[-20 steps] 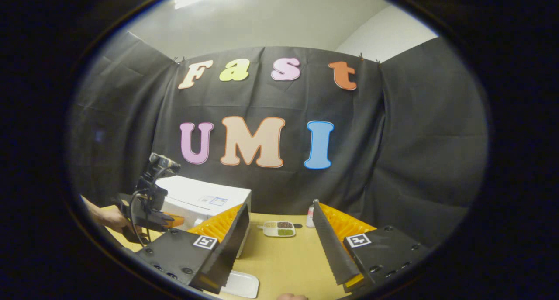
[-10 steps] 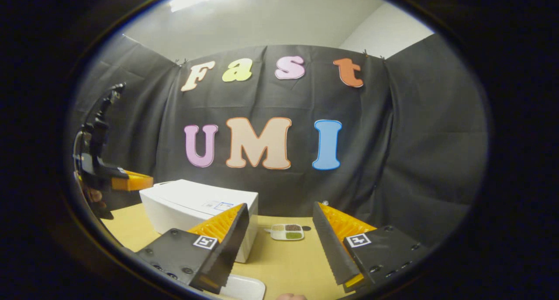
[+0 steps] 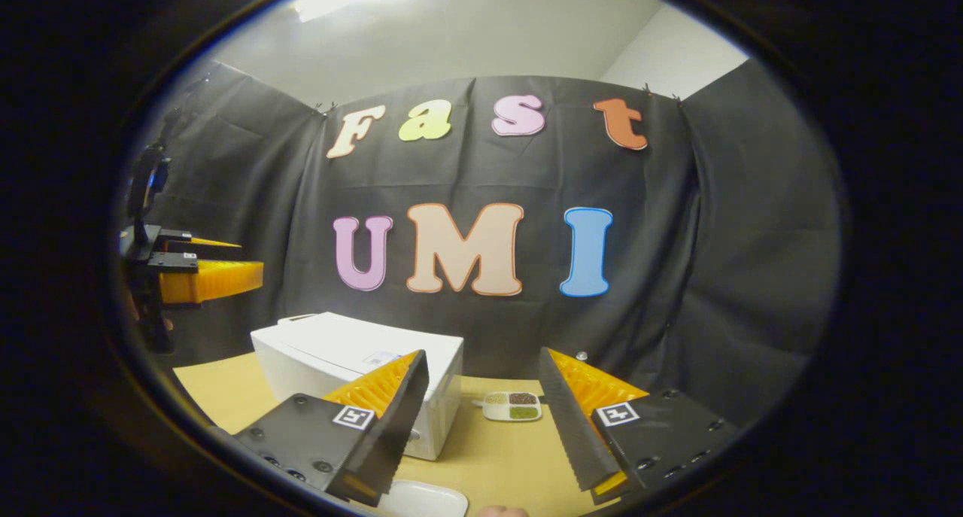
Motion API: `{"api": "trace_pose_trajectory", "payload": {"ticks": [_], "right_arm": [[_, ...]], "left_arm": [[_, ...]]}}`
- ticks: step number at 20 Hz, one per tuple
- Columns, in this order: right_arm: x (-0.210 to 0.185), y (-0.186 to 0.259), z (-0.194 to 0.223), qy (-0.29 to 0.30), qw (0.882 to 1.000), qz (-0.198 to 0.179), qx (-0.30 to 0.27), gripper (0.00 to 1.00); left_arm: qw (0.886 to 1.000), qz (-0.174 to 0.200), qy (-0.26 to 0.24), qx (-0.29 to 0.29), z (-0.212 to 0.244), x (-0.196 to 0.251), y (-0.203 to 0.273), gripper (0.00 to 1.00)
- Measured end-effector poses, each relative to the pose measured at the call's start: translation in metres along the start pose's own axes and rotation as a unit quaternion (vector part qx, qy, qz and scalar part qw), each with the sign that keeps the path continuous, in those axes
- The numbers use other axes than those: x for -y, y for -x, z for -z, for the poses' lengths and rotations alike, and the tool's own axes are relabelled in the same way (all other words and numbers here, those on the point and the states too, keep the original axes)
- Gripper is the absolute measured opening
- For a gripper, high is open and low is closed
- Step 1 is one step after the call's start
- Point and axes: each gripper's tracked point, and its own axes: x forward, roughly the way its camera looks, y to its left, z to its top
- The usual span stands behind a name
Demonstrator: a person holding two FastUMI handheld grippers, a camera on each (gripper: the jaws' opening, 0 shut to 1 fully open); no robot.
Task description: Open the microwave oven with the left hand, put the food in, and close the microwave oven.
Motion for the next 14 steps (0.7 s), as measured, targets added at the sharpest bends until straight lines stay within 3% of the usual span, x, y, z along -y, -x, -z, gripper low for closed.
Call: {"api": "trace_pose_trajectory", "payload": {"ticks": [3, 14], "right_arm": [[-0.003, 0.000, -0.002, 0.000, 1.000, -0.006, 0.001, 0.87], [-0.008, 0.008, -0.013, -0.012, 1.000, -0.014, 0.002, 0.87]], "left_arm": [[1.000, -0.004, 0.014, -0.006, -0.001, 0.006, 0.004, 1.00], [0.999, -0.041, 0.034, 0.010, -0.013, -0.010, 0.031, 0.97]]}}
